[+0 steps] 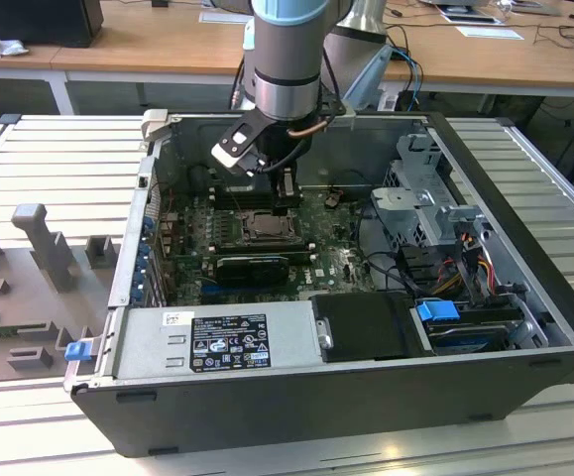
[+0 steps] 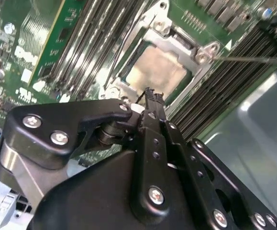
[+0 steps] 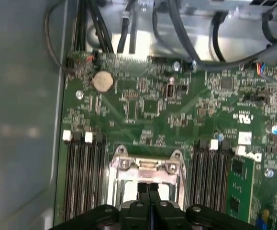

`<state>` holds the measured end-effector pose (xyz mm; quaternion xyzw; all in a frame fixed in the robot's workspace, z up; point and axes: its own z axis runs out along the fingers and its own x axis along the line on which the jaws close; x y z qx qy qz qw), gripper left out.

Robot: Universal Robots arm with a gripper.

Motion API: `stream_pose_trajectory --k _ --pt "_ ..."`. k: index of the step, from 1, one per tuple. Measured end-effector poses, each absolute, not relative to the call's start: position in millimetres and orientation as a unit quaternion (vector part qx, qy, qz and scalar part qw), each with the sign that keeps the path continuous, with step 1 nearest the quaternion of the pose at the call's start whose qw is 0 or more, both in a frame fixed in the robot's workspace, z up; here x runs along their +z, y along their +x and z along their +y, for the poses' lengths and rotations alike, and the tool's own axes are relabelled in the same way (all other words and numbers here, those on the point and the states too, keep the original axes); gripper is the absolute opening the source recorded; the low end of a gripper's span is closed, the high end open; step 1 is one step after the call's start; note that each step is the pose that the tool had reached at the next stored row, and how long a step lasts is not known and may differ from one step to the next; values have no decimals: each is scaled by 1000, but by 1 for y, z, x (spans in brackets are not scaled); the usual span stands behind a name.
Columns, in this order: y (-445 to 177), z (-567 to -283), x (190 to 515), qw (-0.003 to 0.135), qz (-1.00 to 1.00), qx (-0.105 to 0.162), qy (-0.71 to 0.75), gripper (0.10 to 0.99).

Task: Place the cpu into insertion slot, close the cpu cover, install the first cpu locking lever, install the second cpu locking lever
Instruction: 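Close the cpu cover, then install the first cpu locking lever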

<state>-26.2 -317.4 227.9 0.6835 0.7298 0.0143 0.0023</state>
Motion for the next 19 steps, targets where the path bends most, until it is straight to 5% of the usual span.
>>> stream_pose_trajectory --k 19 --pt "-43 -317 239 4 730 13 683 106"
